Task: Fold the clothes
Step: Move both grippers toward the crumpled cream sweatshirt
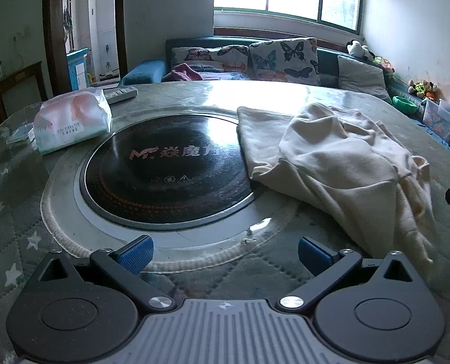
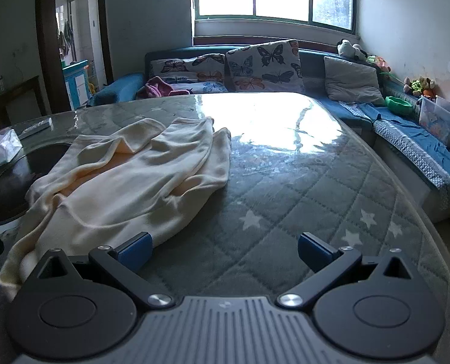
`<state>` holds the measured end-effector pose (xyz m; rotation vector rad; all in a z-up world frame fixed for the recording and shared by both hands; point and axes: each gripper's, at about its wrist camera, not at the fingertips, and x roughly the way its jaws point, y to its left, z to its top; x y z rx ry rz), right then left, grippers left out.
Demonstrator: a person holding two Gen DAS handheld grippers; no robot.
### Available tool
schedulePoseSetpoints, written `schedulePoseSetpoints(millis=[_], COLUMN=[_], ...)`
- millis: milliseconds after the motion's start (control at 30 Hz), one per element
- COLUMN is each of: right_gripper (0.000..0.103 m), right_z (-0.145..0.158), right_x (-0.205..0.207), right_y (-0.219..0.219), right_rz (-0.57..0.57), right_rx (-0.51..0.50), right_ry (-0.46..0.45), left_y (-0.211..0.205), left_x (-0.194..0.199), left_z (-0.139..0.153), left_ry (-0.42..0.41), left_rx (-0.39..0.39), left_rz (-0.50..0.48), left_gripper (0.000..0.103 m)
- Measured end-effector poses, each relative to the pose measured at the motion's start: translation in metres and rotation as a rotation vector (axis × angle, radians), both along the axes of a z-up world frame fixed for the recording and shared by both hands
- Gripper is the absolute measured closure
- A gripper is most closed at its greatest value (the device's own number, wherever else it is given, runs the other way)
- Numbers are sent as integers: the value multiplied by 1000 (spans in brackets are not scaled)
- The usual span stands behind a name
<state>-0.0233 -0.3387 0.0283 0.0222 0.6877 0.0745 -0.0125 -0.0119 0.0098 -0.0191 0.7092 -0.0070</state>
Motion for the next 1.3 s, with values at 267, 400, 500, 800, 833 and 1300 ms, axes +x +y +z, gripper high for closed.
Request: schedulePoseSetpoints(millis=[267,400,500,800,833,1300], right_gripper=[0,0,0,0,0,0], right_z=[-1,-2,-2,-2,-2,2], right_x=[-21,-28,-33,-46,-47,-51], right_y=[7,10,11,14,17,24], right_rz=[16,26,32,42,42,42], right_rx=[21,23,28,42,44,44], right_ry=[17,21,23,26,25,18], left_y=[-12,-17,-19,-27,-27,-35], left_x=[-14,-17,-20,-26,-26,-27], left_z=[8,10,12,14,14,12], left_ry=[-3,-1,-2,17,19,45], left_rx=[8,5,3,20,21,29], left_rz=[-15,-17,-21,-21,-20,-27], left_gripper=[0,0,0,0,0,0])
